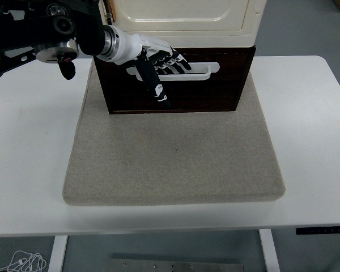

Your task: Open the drawer under the combination cabinet

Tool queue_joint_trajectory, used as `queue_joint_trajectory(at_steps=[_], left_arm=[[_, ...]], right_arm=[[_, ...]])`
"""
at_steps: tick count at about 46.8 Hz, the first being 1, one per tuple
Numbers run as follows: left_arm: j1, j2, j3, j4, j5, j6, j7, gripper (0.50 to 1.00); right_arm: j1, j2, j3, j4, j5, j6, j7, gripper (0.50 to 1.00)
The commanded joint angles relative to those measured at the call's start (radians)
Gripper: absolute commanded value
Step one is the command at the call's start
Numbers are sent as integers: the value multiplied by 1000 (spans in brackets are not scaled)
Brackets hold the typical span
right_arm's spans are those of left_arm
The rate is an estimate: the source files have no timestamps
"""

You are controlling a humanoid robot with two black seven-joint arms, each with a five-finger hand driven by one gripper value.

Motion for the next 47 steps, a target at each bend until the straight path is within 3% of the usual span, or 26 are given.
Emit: queue_joint_trajectory(at_steps=[1,20,47], left_arm=[[0,-2,2,0,0,-2,0,1000],[0,-4,2,0,0,-15,2,1000],[-15,26,-20,-5,-5,-161,2,1000]], right_arm=[[0,0,0,0,0,1,0,926],[0,0,0,0,0,1,0,928],[0,0,0,0,0,1,0,926]])
